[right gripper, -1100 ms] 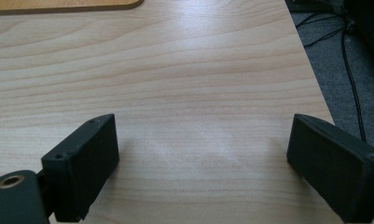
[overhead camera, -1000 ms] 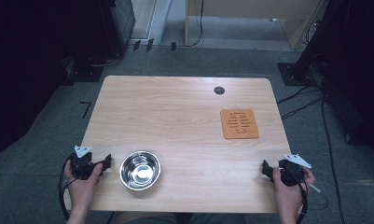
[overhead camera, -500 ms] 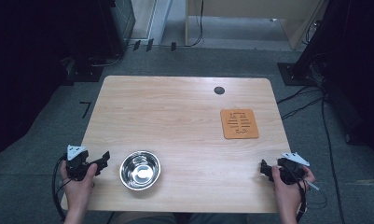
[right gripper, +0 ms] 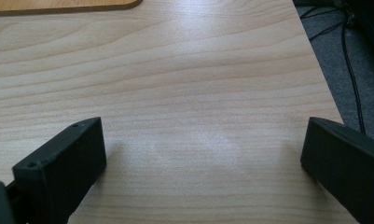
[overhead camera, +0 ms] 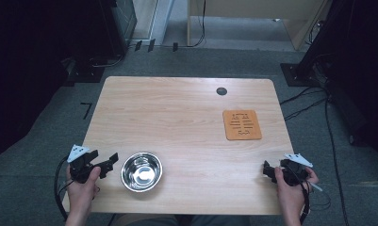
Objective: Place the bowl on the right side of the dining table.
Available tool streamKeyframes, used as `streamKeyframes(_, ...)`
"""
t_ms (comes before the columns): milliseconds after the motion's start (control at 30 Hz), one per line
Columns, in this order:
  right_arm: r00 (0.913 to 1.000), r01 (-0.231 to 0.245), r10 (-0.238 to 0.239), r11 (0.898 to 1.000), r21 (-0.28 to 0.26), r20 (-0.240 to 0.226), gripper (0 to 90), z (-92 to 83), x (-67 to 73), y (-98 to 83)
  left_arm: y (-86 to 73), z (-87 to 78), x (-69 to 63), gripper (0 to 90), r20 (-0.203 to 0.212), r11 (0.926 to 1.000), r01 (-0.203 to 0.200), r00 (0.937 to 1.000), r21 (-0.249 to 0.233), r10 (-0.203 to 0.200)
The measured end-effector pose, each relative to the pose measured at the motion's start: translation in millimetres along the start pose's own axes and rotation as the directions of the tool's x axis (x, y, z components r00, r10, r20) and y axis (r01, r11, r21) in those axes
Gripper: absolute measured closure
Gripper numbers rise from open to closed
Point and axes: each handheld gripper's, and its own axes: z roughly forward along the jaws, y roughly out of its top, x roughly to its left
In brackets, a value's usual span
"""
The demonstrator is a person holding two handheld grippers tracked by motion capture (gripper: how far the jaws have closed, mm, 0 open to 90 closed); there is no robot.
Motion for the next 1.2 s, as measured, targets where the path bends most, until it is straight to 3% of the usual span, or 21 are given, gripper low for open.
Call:
streamKeyframes(400, 1.0000, 0.000, 0.000, 1.000, 0.000, -0.001, 0.0, 0.4, 0.0, 0.3, -4.0, 9.7, -18.5, 15.0, 0.079, 0.9948, -0.072, 0.9947, 0.072, 0.066)
streamKeyframes(467, 1.0000, 0.000, 0.000, 1.000, 0.000, -0.001, 0.0, 0.5, 0.1, 0.4, -4.4, 10.7, -19.6, 18.5, 0.082, 0.9935, -0.078, 0.9940, 0.082, 0.072)
streamKeyframes(567, 1.0000, -0.003, 0.003, 1.000, 0.001, -0.001, 0.0, 0.6, 0.3, 0.6, -7.0, 15.6, -24.1, 24.6, 0.049, 0.9864, -0.113, 0.9929, 0.119, 0.108)
streamKeyframes(600, 1.0000, -0.003, 0.003, 1.000, 0.001, -0.001, 0.0, 0.6, 0.3, 0.6, -7.0, 15.6, -24.1, 27.3, 0.049, 0.9864, -0.113, 0.9929, 0.119, 0.108)
streamKeyframes(633, 1.0000, -0.003, 0.003, 1.000, 0.001, -0.001, 0.0, 0.6, 0.3, 0.6, -8.6, 18.5, -25.4, 29.6, 0.055, 0.9800, -0.129, 0.9910, 0.151, 0.122)
streamKeyframes(700, 1.0000, -0.003, 0.003, 1.000, 0.001, -0.001, 0.0, 0.6, 0.3, 0.6, -9.9, 21.2, -26.9, 33.8, 0.060, 0.9739, -0.139, 0.9897, 0.180, 0.130)
streamKeyframes(833, 1.0000, -0.002, 0.002, 1.000, 0.001, -0.001, 0.0, 0.6, 0.3, 0.6, -11.5, 24.0, -29.0, 43.7, 0.064, 0.9677, -0.145, 0.9889, 0.207, 0.134)
streamKeyframes(967, 1.0000, -0.002, 0.002, 1.000, 0.002, 0.000, 0.0, 0.6, 0.3, 0.6, -14.3, 28.7, -32.2, 49.3, 0.054, 0.9549, -0.157, 0.9874, 0.252, 0.149)
streamKeyframes(1200, 1.0000, 0.000, 0.000, 1.000, 0.001, 0.000, 0.0, 0.8, 0.2, 0.7, -16.3, 32.8, -33.8, 60.1, 0.063, 0.9480, -0.162, 0.9867, 0.274, 0.150)
